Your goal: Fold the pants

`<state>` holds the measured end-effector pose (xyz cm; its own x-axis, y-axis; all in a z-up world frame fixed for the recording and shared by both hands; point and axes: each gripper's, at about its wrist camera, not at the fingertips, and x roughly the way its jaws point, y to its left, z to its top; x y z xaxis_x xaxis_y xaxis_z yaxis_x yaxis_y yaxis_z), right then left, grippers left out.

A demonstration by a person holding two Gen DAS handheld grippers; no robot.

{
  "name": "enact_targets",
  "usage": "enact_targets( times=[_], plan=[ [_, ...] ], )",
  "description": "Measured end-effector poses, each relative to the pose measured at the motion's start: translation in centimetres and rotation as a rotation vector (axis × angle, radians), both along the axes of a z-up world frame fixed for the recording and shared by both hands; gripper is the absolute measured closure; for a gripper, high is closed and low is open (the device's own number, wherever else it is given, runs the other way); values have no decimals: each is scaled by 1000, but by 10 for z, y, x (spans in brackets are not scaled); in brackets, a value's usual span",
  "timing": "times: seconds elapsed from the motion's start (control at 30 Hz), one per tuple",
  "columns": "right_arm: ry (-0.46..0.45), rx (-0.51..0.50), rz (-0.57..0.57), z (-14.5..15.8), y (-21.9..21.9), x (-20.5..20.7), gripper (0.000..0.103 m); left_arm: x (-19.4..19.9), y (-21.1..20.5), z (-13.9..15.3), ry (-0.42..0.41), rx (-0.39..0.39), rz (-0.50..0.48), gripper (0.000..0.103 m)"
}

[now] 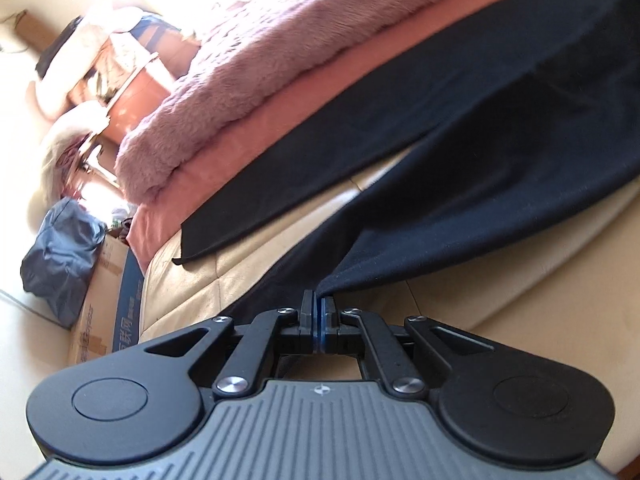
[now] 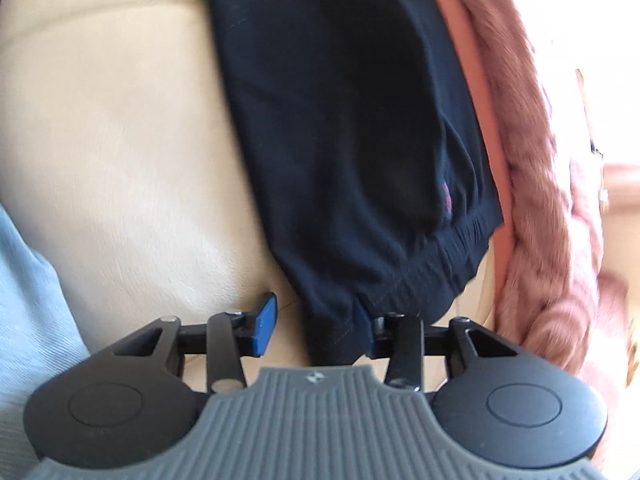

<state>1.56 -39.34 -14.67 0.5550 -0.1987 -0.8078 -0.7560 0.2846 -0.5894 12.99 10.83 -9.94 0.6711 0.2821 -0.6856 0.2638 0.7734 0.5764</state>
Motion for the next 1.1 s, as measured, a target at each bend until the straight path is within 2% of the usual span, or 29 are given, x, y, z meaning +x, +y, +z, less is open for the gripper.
enact_targets(
  times=[0.03, 0.07, 0.17, 0.4, 0.73, 0.9, 1.1],
  plan=[
    [1, -13, 16, -1, 0, 0, 83, 0, 0, 2, -5, -12, 11, 102],
    [-4, -33, 21, -3, 0, 0, 96, -3, -1, 3, -9, -27, 23, 102],
    [-32, -41, 4, -4, -2, 1, 103, -5, 1, 6, -23, -63, 51, 102],
    [-160, 57, -109, 24, -9, -9, 103, -17, 7, 27, -88, -141, 95, 102],
    [-198, 96, -186, 58, -23, -46, 103, -47, -1, 74, -173, -164, 37, 102],
    [-263, 148, -249, 81, -27, -26, 103, -19, -6, 88, -202, -142, 36, 102],
    [-337, 193, -298, 105, -31, 40, 103, 46, -5, 104, -209, -154, 93, 102]
  ],
)
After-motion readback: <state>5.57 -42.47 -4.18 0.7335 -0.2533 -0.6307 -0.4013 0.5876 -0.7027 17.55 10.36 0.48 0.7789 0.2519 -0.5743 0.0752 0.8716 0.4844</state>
